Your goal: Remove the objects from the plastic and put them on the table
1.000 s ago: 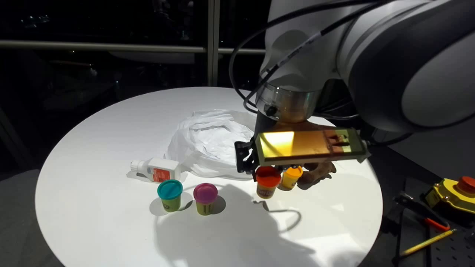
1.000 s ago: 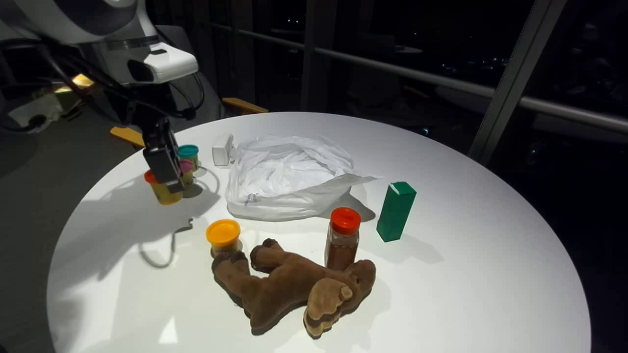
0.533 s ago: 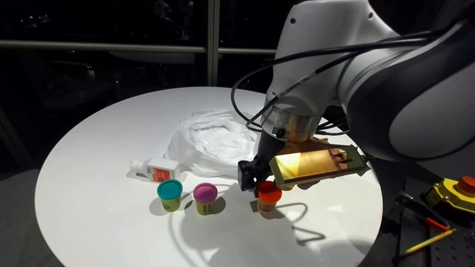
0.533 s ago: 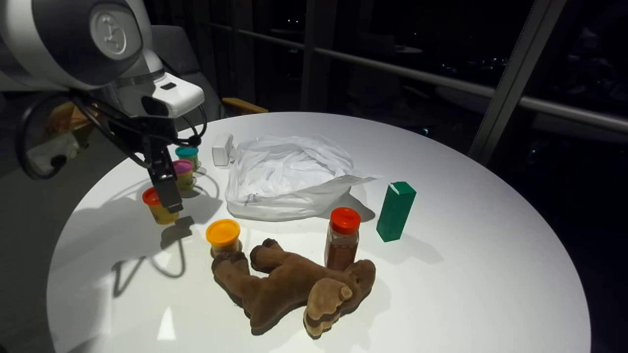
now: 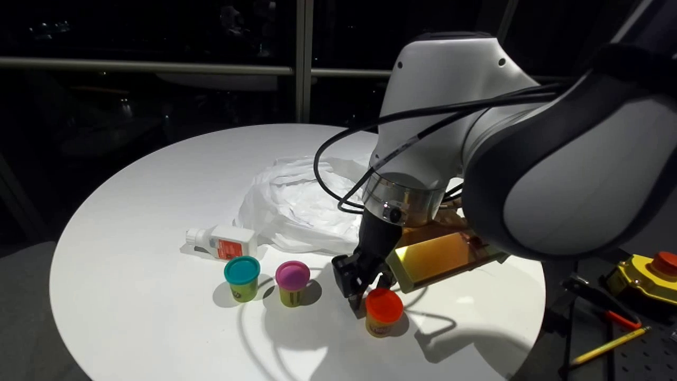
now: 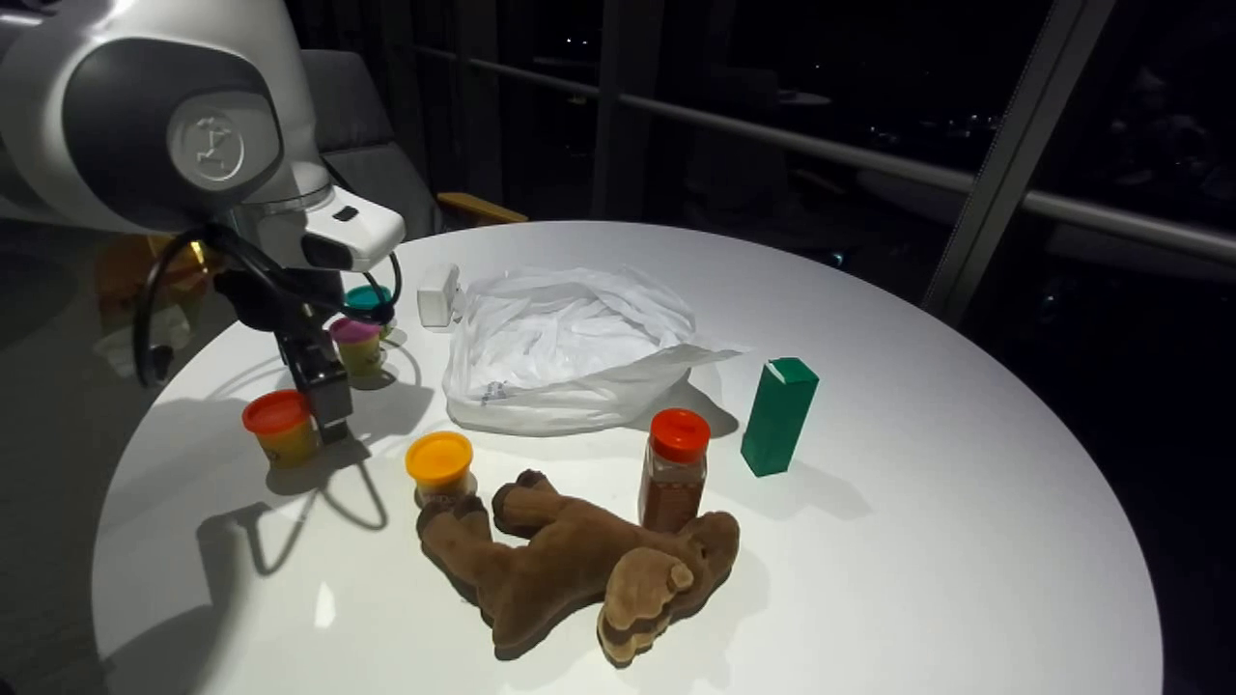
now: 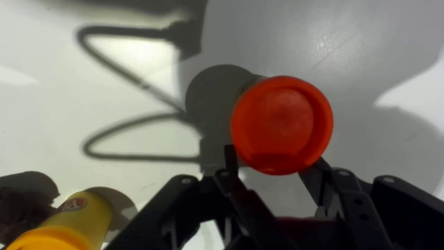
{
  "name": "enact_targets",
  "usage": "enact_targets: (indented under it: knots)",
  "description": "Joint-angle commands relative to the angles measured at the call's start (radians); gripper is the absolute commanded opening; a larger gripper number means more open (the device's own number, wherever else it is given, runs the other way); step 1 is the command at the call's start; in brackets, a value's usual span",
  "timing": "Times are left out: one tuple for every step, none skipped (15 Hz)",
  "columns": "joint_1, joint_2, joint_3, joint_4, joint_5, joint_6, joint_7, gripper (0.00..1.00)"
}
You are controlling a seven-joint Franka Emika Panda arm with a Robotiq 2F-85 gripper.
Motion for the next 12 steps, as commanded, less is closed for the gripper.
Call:
enact_targets:
  knots:
    - [0.075, -0.044, -0.078, -0.022, 0.005, 0.036, 0.006, 0.82]
    - [0.110, -0.066, -0.122, -0.032, -0.014, 0.049, 0.040, 0.89]
    - [0.143, -0.081, -0.165, -0.037, -0.031, 0.061, 0.068, 0.96]
    - [0.185, -0.102, -0.218, -0.038, -0.058, 0.062, 0.104, 1.00]
    - [0.215, -0.121, -0.261, -0.037, -0.083, 0.057, 0.135, 1.00]
    - [0.255, -0.144, -0.319, -0.029, -0.135, 0.025, 0.185, 1.00]
    - [0.276, -0.171, -0.354, -0.019, -0.177, -0.011, 0.231, 1.00]
    - [0.279, -0.204, -0.368, -0.009, -0.222, -0.064, 0.261, 1.00]
    - [0.256, -0.241, -0.351, 0.005, -0.256, -0.150, 0.266, 1.00]
    - [0.273, -0.275, -0.360, 0.015, -0.237, -0.234, 0.220, 1.00]
    - [0.255, -0.303, -0.338, 0.027, -0.212, -0.311, 0.171, 1.00]
    - [0.249, -0.325, -0.329, 0.044, -0.179, -0.391, 0.117, 1.00]
